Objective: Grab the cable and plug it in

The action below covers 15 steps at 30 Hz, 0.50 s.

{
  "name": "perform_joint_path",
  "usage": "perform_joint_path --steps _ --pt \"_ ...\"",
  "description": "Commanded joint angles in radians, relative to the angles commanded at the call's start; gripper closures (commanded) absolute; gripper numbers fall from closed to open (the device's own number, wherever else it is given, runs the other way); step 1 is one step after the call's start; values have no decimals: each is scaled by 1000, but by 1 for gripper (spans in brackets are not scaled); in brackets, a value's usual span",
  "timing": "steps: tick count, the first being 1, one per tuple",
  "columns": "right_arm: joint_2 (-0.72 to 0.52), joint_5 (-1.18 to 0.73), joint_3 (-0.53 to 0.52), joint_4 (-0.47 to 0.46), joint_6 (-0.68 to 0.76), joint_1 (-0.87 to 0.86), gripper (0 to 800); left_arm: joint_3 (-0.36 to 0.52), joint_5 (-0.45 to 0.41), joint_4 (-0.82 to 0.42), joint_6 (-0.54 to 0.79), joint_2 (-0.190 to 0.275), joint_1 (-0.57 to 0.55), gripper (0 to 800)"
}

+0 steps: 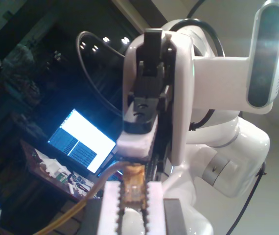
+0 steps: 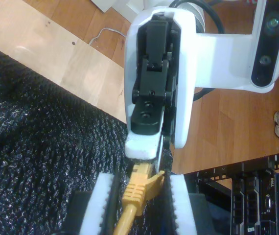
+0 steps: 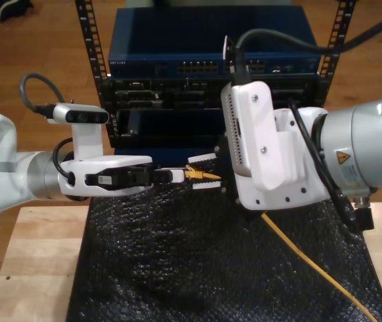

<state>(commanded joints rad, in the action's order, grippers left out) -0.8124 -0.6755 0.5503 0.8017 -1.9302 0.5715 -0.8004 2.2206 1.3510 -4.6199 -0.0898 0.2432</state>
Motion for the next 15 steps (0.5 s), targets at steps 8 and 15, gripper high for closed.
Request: perform_joint_path --steps 8,15 --pt "-20 0 0 0 2 6 559 0 11 0 0 -6 0 798" --pt "-25 -2 0 0 2 6 560 2 11 2 0 -9 0 798"
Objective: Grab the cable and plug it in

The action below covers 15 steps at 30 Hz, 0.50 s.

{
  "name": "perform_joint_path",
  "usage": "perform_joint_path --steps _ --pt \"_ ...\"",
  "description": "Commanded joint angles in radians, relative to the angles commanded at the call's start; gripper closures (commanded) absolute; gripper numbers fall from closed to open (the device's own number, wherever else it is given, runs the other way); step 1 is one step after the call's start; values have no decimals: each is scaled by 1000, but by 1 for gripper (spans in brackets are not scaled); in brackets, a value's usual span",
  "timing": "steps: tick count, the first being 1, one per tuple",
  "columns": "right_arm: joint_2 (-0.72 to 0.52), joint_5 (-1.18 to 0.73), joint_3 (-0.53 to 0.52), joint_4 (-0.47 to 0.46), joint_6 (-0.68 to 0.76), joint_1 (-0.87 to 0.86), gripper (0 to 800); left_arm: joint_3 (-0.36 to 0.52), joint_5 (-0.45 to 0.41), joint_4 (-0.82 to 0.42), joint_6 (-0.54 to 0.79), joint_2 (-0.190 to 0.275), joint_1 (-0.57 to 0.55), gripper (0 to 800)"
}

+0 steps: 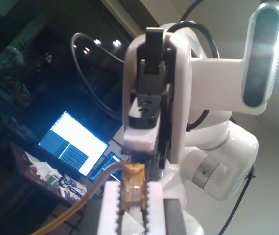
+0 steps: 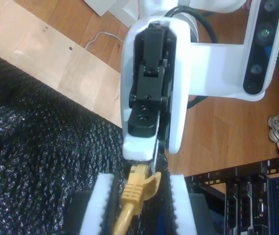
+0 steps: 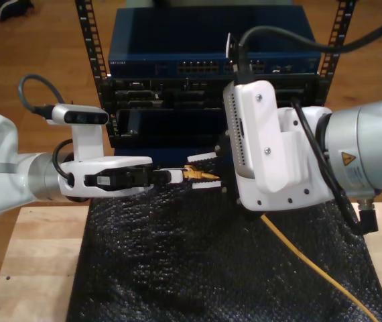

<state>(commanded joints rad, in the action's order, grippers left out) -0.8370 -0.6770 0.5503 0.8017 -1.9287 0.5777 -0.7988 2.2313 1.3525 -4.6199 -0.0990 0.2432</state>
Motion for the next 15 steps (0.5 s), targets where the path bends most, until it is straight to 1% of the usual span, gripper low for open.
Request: perform_joint_path --steps 4,12,15 --pt "0 0 0 0 0 0 561 0 11 0 0 -5 0 798" --pt "-2 0 0 0 0 2 596 -2 14 0 0 -9 0 798" --pt "-2 0 0 0 0 0 596 -2 14 0 0 -9 0 798"
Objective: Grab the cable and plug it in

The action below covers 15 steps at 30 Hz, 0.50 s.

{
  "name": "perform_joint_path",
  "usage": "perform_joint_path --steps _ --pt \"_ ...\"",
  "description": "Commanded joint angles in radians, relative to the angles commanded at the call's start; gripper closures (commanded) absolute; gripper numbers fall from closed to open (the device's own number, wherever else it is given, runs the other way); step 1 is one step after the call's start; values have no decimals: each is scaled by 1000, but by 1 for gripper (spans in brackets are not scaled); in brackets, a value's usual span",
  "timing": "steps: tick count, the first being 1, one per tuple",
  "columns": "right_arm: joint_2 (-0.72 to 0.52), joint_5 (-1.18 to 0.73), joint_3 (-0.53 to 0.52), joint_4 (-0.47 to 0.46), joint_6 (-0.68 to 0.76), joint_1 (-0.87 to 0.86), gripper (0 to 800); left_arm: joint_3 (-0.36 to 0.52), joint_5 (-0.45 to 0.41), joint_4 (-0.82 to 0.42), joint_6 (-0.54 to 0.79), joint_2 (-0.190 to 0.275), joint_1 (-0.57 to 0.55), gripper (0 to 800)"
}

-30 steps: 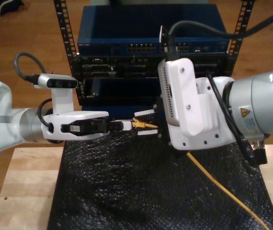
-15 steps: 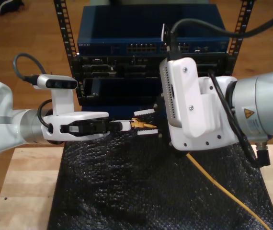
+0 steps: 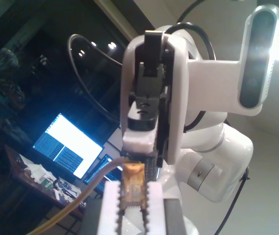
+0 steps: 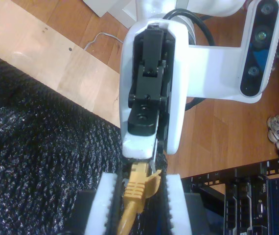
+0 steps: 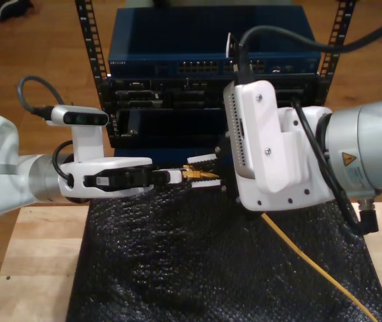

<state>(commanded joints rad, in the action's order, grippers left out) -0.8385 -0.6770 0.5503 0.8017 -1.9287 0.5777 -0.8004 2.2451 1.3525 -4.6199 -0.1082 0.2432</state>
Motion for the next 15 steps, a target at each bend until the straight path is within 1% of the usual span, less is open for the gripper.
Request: perform_joint_path --steps 8,15 --pt "-9 0 0 0 0 2 596 0 3 -2 0 -3 -2 797" --pt "-11 0 0 0 0 5 614 0 9 -2 0 -3 -3 797"
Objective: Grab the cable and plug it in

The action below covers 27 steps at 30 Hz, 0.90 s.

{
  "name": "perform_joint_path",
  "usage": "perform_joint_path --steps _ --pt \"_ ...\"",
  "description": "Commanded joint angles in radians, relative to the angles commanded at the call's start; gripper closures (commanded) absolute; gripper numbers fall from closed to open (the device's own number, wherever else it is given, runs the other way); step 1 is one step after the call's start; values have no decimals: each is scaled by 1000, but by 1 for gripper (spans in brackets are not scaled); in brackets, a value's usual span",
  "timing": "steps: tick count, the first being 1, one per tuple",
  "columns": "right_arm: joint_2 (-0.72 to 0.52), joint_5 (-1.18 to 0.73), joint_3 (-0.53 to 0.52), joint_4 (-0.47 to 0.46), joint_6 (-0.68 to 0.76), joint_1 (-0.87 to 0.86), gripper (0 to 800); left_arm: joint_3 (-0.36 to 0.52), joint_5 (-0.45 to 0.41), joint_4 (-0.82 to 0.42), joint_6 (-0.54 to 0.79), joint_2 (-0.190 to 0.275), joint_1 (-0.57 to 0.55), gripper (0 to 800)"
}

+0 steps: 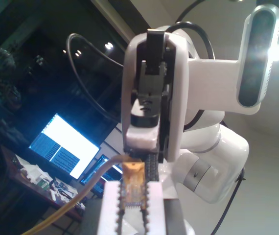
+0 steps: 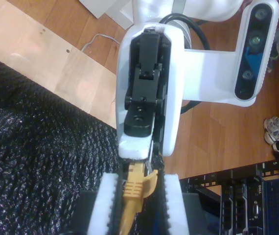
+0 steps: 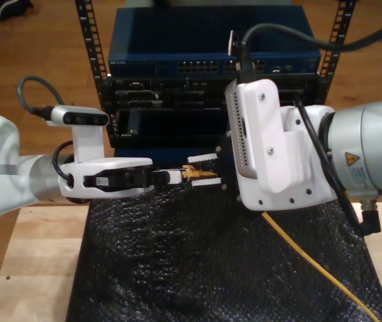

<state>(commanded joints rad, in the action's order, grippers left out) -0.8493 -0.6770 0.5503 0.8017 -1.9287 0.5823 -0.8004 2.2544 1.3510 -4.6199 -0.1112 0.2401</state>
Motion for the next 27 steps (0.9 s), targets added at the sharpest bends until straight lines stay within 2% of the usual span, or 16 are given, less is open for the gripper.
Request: perform_joint_path --steps 27 --pt "3 0 -2 2 2 11 667 2 6 0 0 -2 0 797"
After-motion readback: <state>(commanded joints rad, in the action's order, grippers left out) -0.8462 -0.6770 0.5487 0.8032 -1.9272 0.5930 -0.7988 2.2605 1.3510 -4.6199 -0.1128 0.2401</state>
